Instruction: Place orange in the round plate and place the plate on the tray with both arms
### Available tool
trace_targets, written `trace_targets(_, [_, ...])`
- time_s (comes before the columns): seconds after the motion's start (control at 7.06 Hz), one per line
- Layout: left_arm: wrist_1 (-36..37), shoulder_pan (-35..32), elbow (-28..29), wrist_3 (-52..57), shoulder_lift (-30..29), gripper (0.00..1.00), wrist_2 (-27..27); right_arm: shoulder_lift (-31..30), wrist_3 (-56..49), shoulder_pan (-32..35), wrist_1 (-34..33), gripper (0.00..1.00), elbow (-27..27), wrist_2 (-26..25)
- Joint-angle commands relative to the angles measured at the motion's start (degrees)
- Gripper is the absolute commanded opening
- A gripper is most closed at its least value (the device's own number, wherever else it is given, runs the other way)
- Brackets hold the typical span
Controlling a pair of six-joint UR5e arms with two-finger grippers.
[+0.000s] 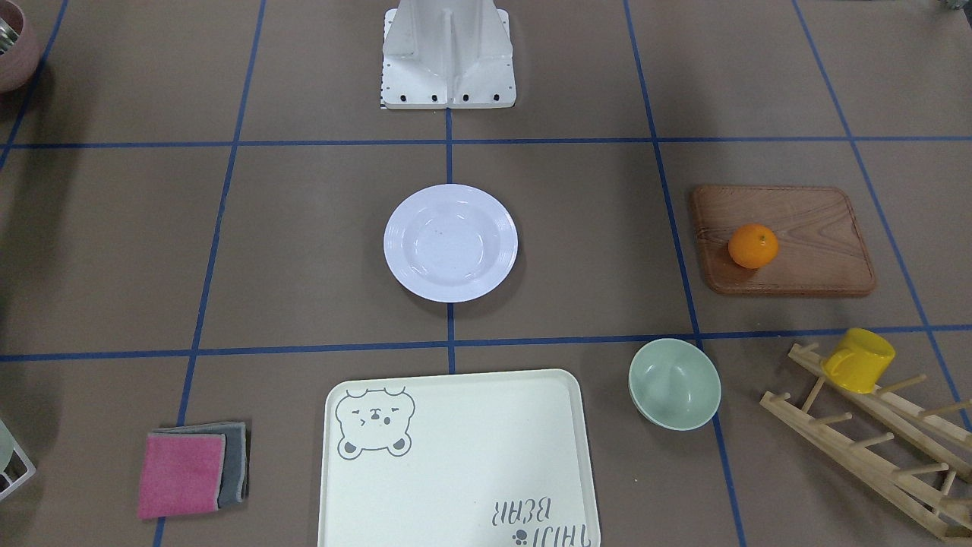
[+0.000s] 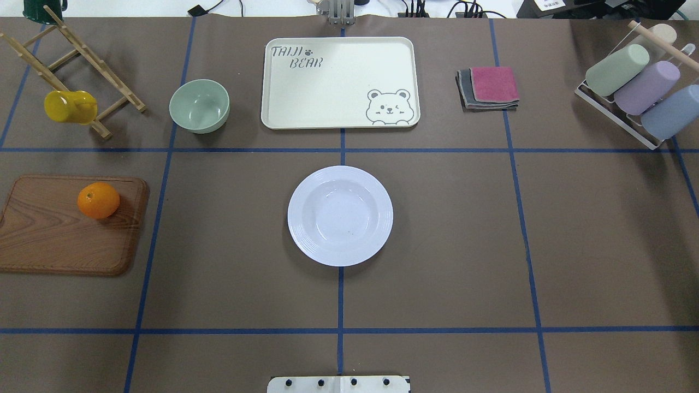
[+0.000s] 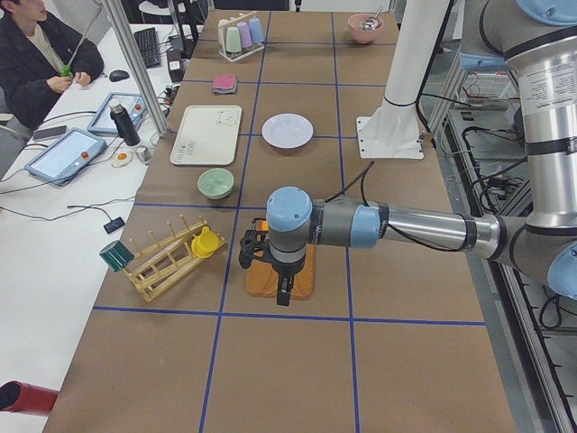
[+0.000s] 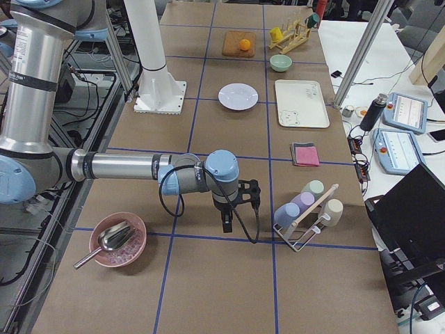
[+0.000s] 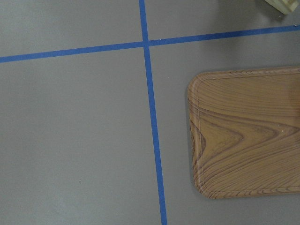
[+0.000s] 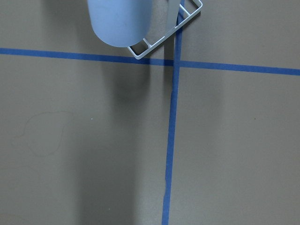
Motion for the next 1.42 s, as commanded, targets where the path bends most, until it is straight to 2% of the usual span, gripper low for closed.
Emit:
trace_targets(0.0, [-0.08,0.0,-0.51,0.0,-0.16,0.98,-0.03,-1.03,-1.36,-0.23,-0.24,1.0,0.18,-1.24])
trace_targets(0.28, [-0.69,0.0,-2.88,-0.26,-0.69,0.98,-0.12,-0.51,-1.27,-0.14,0.2,1.0,0.35,-1.42])
trace_targets(0.43, [-3.92,0.0,-2.8,-0.44,-1.48,0.98,-0.12,-0.16,-0.84,-0.14,0.55,1.0,0.79,-0.99])
trace_targets(0.57, [-9.52,0.0,-0.27,-0.79,-5.4,0.98,0.14,-0.16,-0.48,-0.14,1.07,1.0,2.88,-0.9])
trace_targets(0.71, [-12.36,0.0,0.54,-0.09,-5.79,0.98,-0.64,-0.16,-0.31,-0.14,4.3,1.0,3.77,-0.64])
trace_targets(0.85, [-17.87,0.09,1.15,-0.52,-5.88,0.98,-1.69,1.5,0.04,-0.4,7.46,1.0,3.26,0.15])
trace_targets(0.99, [-21.84,1.04,1.07,-0.79,-6.05,0.98,-5.09,3.77,1.18,-0.93,7.84,1.0,3.25,0.94])
trace_targets(1.13, [-22.23,9.23,1.16,-1.23,-10.4,0.98,-5.56,3.97,2.23,-1.63,7.85,1.0,3.34,1.38])
trace_targets(1.28, [-22.84,13.06,1.77,-7.76,-11.49,0.98,-5.04,3.97,6.16,-2.07,9.24,1.0,3.51,1.3])
